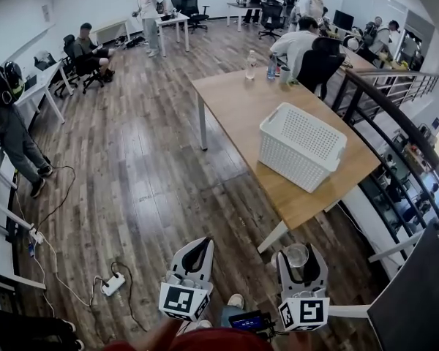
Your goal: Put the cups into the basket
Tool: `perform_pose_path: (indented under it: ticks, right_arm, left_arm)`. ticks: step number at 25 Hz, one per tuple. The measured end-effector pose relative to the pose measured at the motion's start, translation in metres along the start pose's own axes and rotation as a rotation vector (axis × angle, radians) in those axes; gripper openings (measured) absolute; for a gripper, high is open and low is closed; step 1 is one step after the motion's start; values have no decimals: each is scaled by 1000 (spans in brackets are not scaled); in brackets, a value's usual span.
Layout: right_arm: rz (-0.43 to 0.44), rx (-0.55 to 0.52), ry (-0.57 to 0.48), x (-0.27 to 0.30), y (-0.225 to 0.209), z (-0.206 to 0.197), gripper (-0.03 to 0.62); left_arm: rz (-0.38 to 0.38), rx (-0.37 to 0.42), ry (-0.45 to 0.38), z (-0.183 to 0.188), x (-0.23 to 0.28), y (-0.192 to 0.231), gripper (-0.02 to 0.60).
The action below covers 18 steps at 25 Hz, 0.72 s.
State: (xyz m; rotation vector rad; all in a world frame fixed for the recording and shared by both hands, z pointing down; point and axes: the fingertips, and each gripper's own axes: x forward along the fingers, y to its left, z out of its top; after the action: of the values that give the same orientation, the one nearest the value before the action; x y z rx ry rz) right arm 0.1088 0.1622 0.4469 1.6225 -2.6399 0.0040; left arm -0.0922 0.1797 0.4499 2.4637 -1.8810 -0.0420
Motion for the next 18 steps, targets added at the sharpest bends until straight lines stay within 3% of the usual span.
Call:
perform_pose_path:
  ticks: [8,18]
  right_arm:
    - [-33,30,-20,14,-50,1,285]
    - [-42,36,-37,32,-85,16,285]
  left_arm:
    - [-32,20,-18,11,49,-25,8]
    - [-14,3,-42,25,87,-34,8]
